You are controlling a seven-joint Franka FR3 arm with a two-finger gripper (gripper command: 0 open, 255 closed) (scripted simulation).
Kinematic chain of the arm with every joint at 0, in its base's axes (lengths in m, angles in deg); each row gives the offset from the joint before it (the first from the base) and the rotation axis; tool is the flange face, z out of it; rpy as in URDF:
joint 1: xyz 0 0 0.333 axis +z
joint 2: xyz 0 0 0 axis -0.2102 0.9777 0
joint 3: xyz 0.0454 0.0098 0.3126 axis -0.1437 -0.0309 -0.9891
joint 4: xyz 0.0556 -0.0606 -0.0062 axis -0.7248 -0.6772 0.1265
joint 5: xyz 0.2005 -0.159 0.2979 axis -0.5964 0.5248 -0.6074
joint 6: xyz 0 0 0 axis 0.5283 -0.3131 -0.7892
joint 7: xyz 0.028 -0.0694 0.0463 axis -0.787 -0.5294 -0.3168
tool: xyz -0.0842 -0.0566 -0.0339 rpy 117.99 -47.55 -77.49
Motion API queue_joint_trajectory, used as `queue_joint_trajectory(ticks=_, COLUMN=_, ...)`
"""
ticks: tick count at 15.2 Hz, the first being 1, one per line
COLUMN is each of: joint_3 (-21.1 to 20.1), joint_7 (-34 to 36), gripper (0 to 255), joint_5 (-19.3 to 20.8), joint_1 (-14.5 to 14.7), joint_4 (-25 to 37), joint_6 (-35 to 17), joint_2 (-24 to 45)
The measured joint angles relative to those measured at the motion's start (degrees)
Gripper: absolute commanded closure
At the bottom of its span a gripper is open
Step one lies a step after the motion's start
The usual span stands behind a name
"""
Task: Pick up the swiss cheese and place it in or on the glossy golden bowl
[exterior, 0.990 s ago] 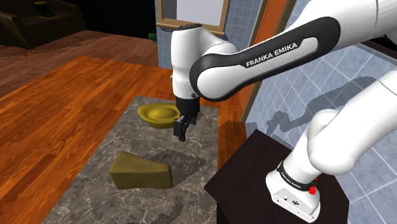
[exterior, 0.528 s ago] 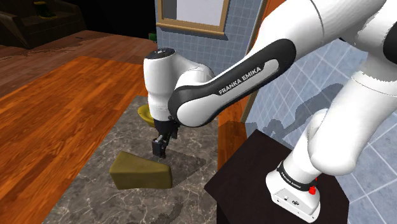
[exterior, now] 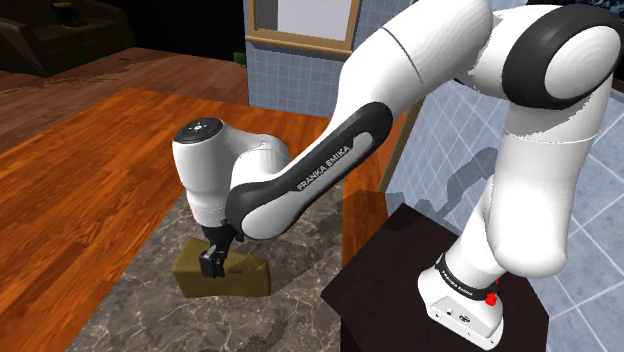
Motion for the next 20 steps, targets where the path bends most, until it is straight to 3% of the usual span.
queue_joint_trajectory(ticks=6, joint_3=1.34, joint_7=1.77, gripper=0, joint_5=2.84, joint_1=1.33, joint_4=0.34, joint_6=-3.45, joint_2=4.15)
queue_joint_trajectory(ticks=14, joint_3=1.62, joint_7=2.18, gripper=0, joint_5=3.36, joint_1=1.52, joint_4=-0.27, joint_6=-4.59, joint_2=4.74)
queue_joint_trajectory(ticks=15, joint_3=1.62, joint_7=2.18, gripper=255, joint_5=3.36, joint_1=1.52, joint_4=-0.27, joint_6=-4.59, joint_2=4.74)
queue_joint_trajectory(ticks=20, joint_3=1.59, joint_7=2.17, gripper=255, joint_5=3.35, joint_1=1.52, joint_4=-0.31, joint_6=-4.59, joint_2=4.68)
